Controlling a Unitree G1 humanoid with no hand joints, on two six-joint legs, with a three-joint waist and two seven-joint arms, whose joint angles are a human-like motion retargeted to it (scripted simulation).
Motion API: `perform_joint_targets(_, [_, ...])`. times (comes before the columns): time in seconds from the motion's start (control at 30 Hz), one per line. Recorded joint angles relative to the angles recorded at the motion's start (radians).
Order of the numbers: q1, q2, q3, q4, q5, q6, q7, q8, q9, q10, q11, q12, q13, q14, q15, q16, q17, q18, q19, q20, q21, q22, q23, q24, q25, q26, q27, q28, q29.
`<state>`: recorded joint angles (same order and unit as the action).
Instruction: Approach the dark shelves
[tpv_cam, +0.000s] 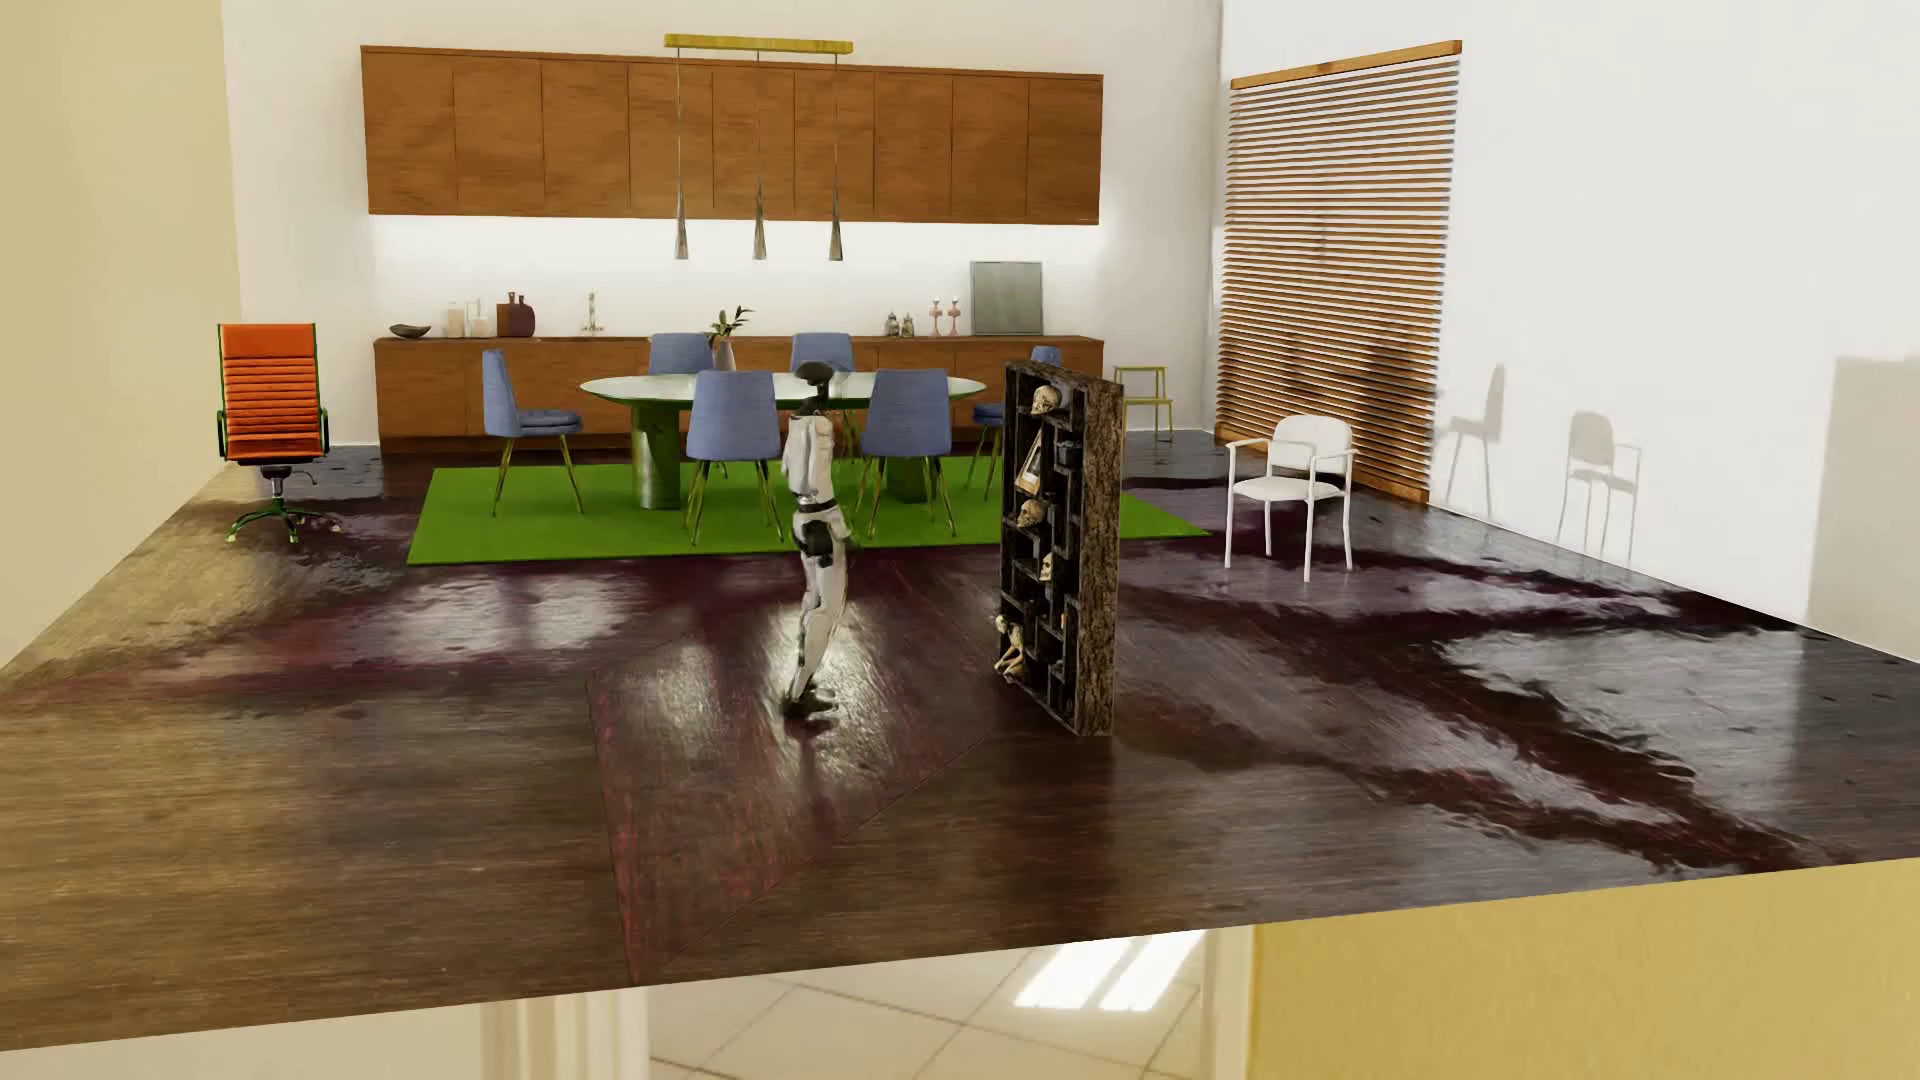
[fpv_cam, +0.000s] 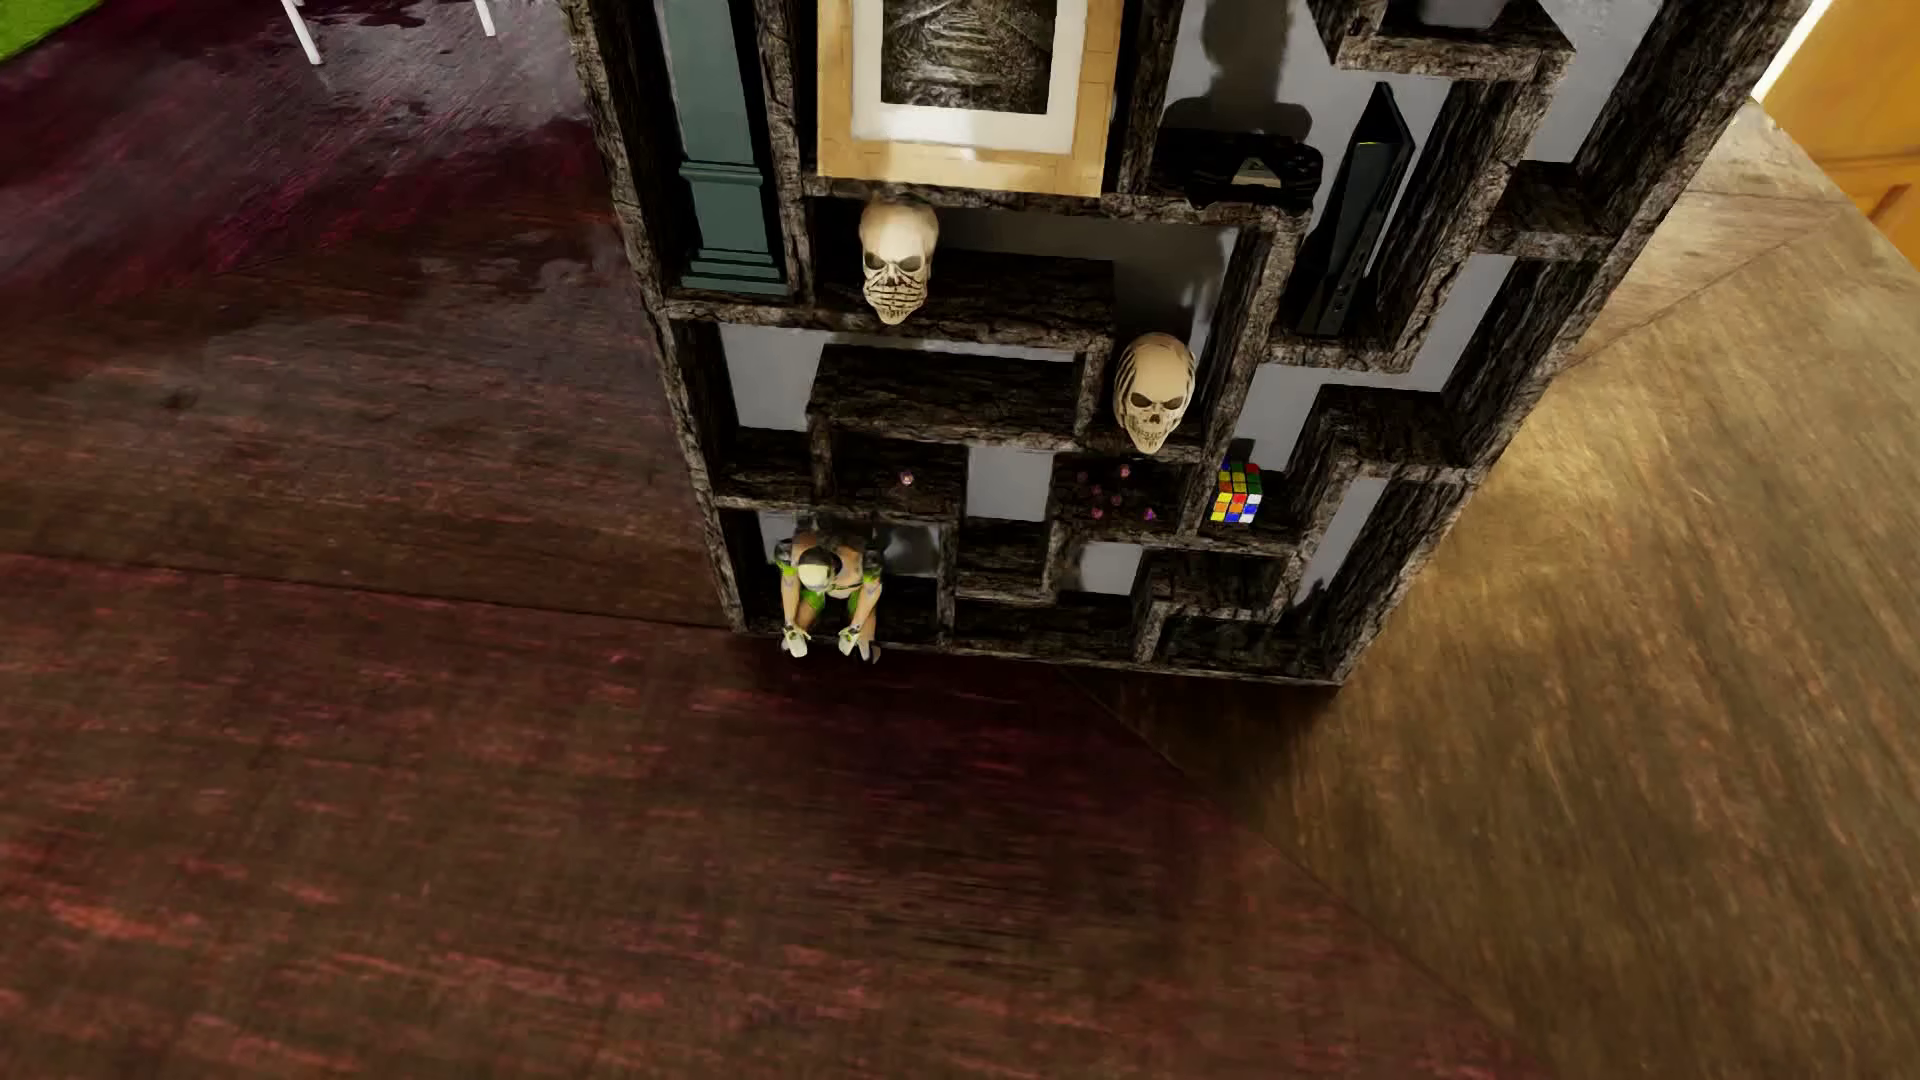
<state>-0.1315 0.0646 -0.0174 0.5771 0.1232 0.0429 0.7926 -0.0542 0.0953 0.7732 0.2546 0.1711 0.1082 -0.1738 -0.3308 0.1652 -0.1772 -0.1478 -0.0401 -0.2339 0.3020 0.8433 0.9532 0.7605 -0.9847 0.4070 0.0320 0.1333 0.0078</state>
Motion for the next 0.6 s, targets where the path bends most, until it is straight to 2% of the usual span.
perform_joint_targets(0.07, [-0.055, -0.003, 0.018, -0.07, 0.032, 0.008, -0.29, 0.045, -0.001, 0.004, 0.006, -0.036, -0.055, -0.036, 0.006, 0.018, 0.01, 0.017, -0.017, -0.053, -0.039, 0.074, -0.013, 0.055, 0.044, -0.024, 0.022, -0.111, -0.056])
perform_joint_targets(0.1, [-0.078, -0.005, 0.024, -0.15, 0.043, 0.011, -0.45, 0.062, -0.002, -0.008, 0.006, -0.051, -0.081, -0.096, 0.012, 0.021, 0.021, 0.042, -0.023, -0.081, -0.064, 0.083, -0.021, 0.088, 0.067, -0.041, 0.042, -0.139, -0.081])
perform_joint_targets(0.13, [-0.084, -0.011, 0.026, -0.238, 0.051, 0.014, -0.574, 0.073, -0.004, -0.032, 0.006, -0.061, -0.103, -0.162, 0.019, 0.017, 0.033, 0.046, -0.029, -0.093, -0.088, 0.07, -0.032, 0.11, 0.092, -0.056, 0.058, -0.141, -0.102])
perform_joint_targets(0.17, [-0.076, -0.021, 0.024, -0.303, 0.056, 0.017, -0.623, 0.077, -0.008, -0.069, 0.005, -0.066, -0.123, -0.213, 0.025, 0.006, 0.045, 0.047, -0.034, -0.085, -0.103, 0.041, -0.044, 0.112, 0.117, -0.065, 0.065, -0.121, -0.115])
perform_joint_targets(0.2, [-0.061, -0.03, 0.02, -0.349, 0.06, 0.019, -0.611, 0.08, -0.013, -0.11, 0.001, -0.069, -0.138, -0.242, 0.031, -0.01, 0.053, 0.048, -0.038, -0.067, -0.104, 0.003, -0.056, 0.102, 0.137, -0.072, 0.06, -0.093, -0.116])
perform_joint_targets(0.23, [-0.041, -0.038, 0.014, -0.386, 0.065, 0.021, -0.545, 0.088, -0.017, -0.144, -0.006, -0.073, -0.151, -0.259, 0.038, -0.026, 0.054, 0.065, -0.043, -0.055, -0.089, -0.034, -0.067, 0.088, 0.148, -0.085, 0.046, -0.066, -0.109])
perform_joint_targets(0.27, [-0.047, -0.044, 0.013, -0.435, 0.071, 0.021, -0.572, 0.099, -0.019, -0.15, -0.008, -0.083, -0.158, -0.257, 0.04, -0.036, 0.052, 0.11, -0.047, -0.059, -0.062, -0.061, -0.08, 0.078, 0.146, -0.103, 0.028, -0.048, -0.103])
perform_joint_targets(0.3, [-0.057, -0.047, 0.012, -0.45, 0.073, 0.02, -0.599, 0.099, -0.02, -0.152, -0.011, -0.101, -0.159, -0.241, 0.042, -0.042, 0.047, 0.127, -0.053, -0.079, -0.032, -0.075, -0.093, 0.075, 0.135, -0.124, 0.016, -0.043, -0.104])
perform_joint_targets(0.37, [-0.094, -0.05, 0.005, -0.435, 0.075, 0.015, -0.608, 0.08, -0.017, -0.073, 0.007, -0.138, -0.155, -0.22, 0.034, -0.034, 0.065, 0.108, -0.066, -0.149, 0.011, -0.085, -0.089, 0.088, 0.121, -0.16, 0.02, -0.077, -0.094])
perform_joint_targets(0.4, [-0.113, -0.051, 0.001, -0.427, 0.075, 0.013, -0.61, 0.071, -0.015, -0.02, 0.025, -0.163, -0.146, -0.216, 0.025, -0.02, 0.078, 0.1, -0.071, -0.192, 0.016, -0.083, -0.08, 0.107, 0.125, -0.173, 0.028, -0.1, -0.065])
perform_joint_targets(0.47, [-0.129, -0.041, -0.006, -0.43, 0.066, 0.015, -0.62, 0.061, -0.013, 0.041, 0.044, -0.201, -0.122, -0.187, 0.011, 0.0, 0.101, 0.093, -0.062, -0.258, 0.01, -0.078, -0.07, 0.171, 0.131, -0.179, 0.04, -0.112, -0.01])
perform_joint_targets(0.5, [-0.13, -0.032, -0.008, -0.435, 0.059, 0.016, -0.626, 0.061, -0.012, 0.061, 0.05, -0.207, -0.111, -0.161, 0.007, -0.01, 0.111, 0.082, -0.058, -0.25, 0.005, -0.074, -0.077, 0.175, 0.131, -0.172, 0.048, -0.113, -0.003])
perform_joint_targets(0.6, [-0.156, -0.013, -0.008, -0.464, 0.046, 0.02, -0.702, 0.063, -0.008, 0.141, 0.06, -0.179, -0.065, -0.137, -0.003, -0.045, 0.109, -0.039, -0.052, -0.138, -0.017, -0.093, -0.076, 0.092, 0.129, -0.17, 0.059, -0.103, -0.048])
